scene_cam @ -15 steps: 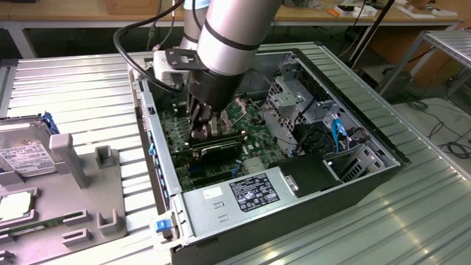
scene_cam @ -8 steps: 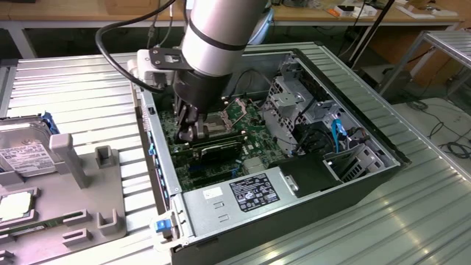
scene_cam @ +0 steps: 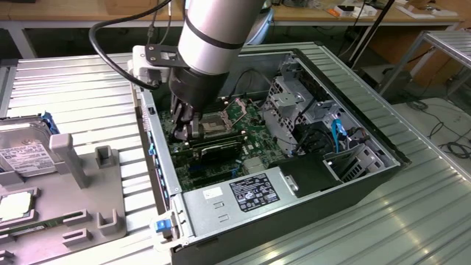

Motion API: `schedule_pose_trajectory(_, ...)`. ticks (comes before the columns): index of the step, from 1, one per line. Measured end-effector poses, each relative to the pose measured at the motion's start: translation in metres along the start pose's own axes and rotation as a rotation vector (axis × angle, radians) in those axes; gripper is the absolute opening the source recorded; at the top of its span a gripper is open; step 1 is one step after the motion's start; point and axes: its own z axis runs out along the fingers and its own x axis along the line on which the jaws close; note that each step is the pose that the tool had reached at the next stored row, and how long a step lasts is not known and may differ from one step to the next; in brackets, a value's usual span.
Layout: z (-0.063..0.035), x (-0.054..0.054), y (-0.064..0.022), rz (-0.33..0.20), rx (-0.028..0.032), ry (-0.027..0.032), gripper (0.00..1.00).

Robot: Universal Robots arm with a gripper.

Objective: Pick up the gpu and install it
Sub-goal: 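Press down on the gpu until it lock into place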

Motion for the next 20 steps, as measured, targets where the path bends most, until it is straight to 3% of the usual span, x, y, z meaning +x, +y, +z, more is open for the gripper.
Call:
schedule_pose_trajectory(6,0.0,0.0001,0.0006,0.001,0.0002,-0.0005,0.11)
schedule_pose_trajectory(20,0.0035,0.0012,0.0093,0.0,0.0091,-0.0014,0.11)
